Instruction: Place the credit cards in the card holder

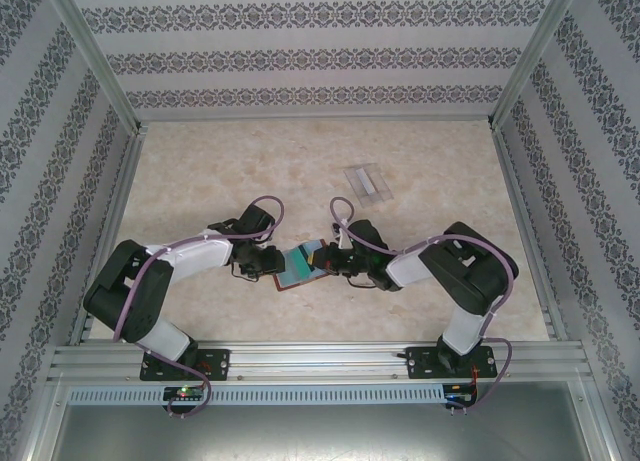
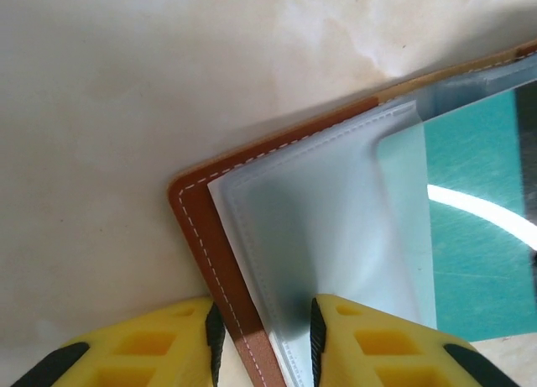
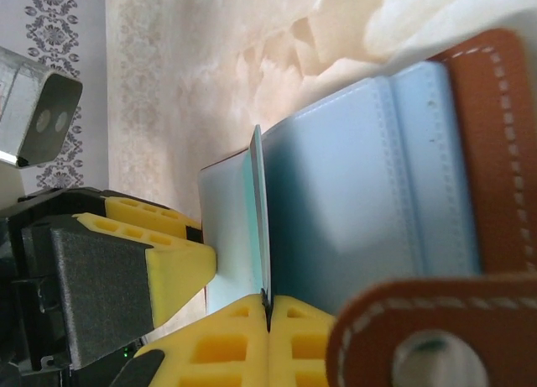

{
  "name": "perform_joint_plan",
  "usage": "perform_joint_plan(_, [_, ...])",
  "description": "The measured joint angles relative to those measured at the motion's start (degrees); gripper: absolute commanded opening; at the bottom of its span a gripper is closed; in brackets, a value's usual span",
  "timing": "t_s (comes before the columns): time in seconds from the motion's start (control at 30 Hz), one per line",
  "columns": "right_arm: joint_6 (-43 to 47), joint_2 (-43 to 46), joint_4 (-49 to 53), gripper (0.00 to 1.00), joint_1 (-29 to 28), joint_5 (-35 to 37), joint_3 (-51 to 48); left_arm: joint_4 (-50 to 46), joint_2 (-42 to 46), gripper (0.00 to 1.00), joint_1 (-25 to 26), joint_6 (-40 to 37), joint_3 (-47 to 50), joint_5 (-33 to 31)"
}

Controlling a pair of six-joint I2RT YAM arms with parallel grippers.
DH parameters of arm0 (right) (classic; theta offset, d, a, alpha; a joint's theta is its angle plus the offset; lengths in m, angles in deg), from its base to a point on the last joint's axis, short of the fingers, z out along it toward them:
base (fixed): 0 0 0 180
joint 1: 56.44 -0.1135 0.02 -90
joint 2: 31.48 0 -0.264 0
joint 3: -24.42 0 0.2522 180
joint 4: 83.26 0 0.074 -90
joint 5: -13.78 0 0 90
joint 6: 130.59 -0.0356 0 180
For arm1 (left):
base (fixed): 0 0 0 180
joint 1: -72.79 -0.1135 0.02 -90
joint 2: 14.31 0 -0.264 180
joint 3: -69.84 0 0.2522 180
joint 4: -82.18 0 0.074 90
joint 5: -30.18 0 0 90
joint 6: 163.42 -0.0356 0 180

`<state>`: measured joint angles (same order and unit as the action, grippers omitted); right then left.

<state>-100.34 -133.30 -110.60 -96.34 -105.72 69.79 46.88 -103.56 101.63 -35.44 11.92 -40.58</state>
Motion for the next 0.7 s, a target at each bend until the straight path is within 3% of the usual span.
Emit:
perform_joint_plan(0.53, [-4.39, -2.89, -2.54, 0.01, -2.54, 0.74, 1.16, 0.09, -0.66, 0.31, 0.0, 0.0, -0.61, 0.17])
perform_joint_plan(0.7, [-5.03, -2.89, -2.51, 0.18, -4.31, 2.78, 1.25, 0.09, -0.66, 0.33, 0.0, 0.0, -0.61, 0.22])
